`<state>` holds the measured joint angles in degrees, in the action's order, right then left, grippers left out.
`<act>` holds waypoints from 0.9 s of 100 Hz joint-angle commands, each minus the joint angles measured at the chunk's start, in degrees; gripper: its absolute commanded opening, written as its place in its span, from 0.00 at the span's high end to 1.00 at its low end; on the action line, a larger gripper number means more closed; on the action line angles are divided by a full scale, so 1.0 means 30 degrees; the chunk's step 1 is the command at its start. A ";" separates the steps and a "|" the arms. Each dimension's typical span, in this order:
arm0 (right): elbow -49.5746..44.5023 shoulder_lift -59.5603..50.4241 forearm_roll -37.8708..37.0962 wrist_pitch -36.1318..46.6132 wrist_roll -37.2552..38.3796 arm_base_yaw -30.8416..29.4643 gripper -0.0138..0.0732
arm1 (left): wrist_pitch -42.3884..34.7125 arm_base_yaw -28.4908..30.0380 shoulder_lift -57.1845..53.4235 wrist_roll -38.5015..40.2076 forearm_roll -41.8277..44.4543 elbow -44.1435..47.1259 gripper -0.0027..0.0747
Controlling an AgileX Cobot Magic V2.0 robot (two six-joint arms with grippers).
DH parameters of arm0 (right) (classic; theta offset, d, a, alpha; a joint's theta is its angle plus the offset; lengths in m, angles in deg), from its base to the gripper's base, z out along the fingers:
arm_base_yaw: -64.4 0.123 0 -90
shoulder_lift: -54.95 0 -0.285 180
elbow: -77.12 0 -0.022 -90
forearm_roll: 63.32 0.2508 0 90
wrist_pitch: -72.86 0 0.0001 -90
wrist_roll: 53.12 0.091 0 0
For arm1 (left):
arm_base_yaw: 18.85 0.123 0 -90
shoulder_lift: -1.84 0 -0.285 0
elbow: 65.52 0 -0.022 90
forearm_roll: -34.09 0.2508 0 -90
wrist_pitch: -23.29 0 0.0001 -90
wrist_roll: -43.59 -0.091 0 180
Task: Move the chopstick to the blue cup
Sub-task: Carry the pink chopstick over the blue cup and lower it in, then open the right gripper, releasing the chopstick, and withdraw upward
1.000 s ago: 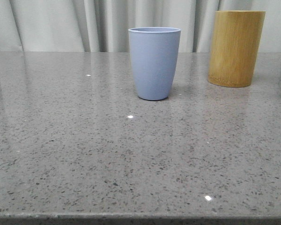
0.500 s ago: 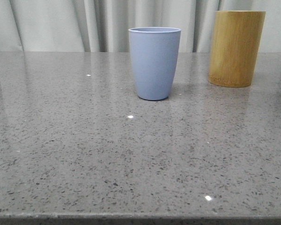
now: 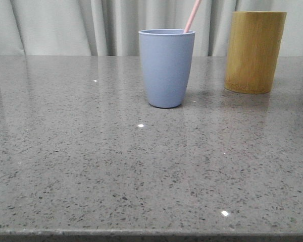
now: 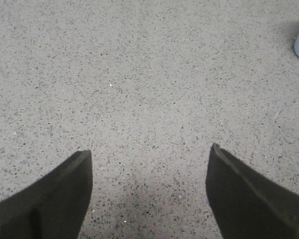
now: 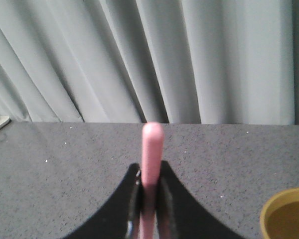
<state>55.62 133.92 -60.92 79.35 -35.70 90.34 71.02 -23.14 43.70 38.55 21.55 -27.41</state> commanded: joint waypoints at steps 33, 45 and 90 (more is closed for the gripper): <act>0.0723 -0.0214 -0.0273 0.1328 -0.0012 0.0496 0.57 | -0.1236 0.0070 0.0020 -0.0005 -0.0334 -0.0495 0.35; 0.0723 -0.0214 -0.0273 0.1244 -0.0012 0.0496 0.38 | -0.1236 0.0070 0.0020 -0.0005 -0.0334 -0.0495 0.35; 0.0723 -0.3555 -0.2726 -0.1463 -0.0030 -0.1406 0.32 | -0.1236 0.0070 0.0020 -0.0005 -0.0334 -0.0495 0.35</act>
<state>55.62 128.20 -66.00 74.22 -35.60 88.17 71.02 -23.14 43.70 38.55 21.55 -27.41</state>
